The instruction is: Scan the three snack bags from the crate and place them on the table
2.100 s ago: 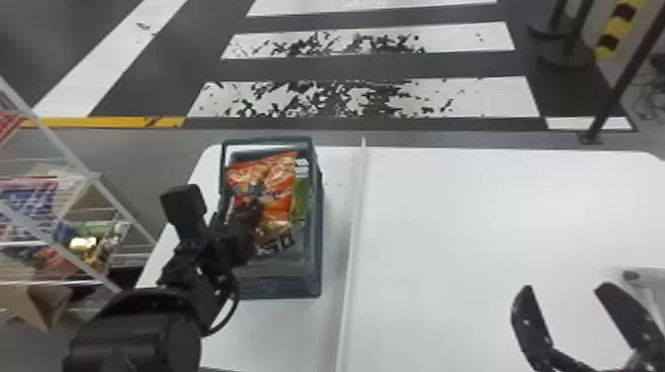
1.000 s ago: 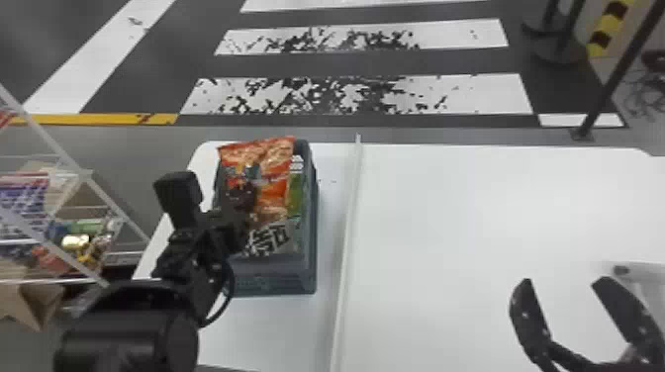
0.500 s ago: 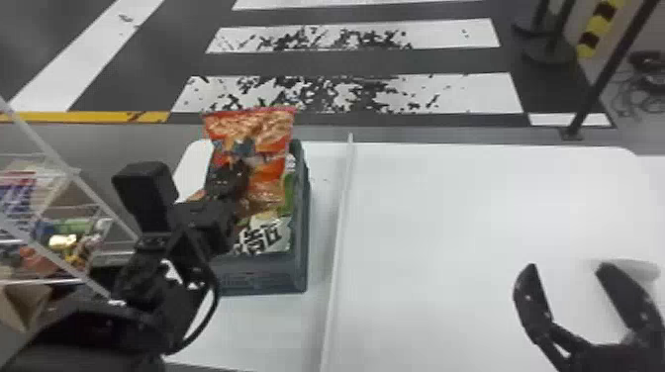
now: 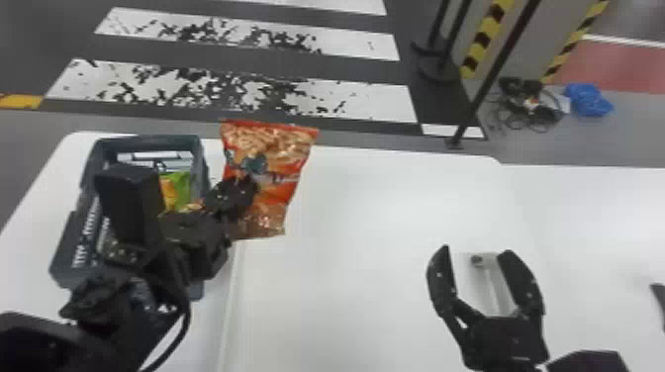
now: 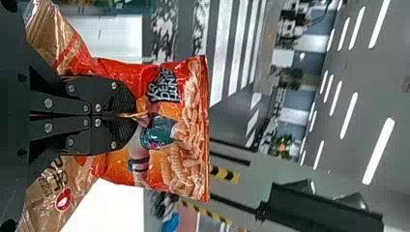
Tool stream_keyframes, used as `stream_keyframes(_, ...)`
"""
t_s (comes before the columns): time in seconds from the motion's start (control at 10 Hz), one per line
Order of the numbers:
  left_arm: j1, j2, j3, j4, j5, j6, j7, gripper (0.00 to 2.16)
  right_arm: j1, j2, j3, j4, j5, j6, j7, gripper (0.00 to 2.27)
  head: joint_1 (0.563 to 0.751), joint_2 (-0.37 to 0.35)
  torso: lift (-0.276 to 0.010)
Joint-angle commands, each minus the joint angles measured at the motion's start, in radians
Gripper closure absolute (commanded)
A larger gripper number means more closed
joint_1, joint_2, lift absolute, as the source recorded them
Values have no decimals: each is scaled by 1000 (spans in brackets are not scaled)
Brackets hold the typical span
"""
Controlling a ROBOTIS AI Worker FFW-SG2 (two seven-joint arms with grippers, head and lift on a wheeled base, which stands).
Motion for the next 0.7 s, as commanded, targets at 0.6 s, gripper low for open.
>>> stream_keyframes(0.6, -235, -76, -436, 635, -42, -152, -131, 2135, -3, 3, -9, -29, -43, -44, 0, 107, 695, -350, -37)
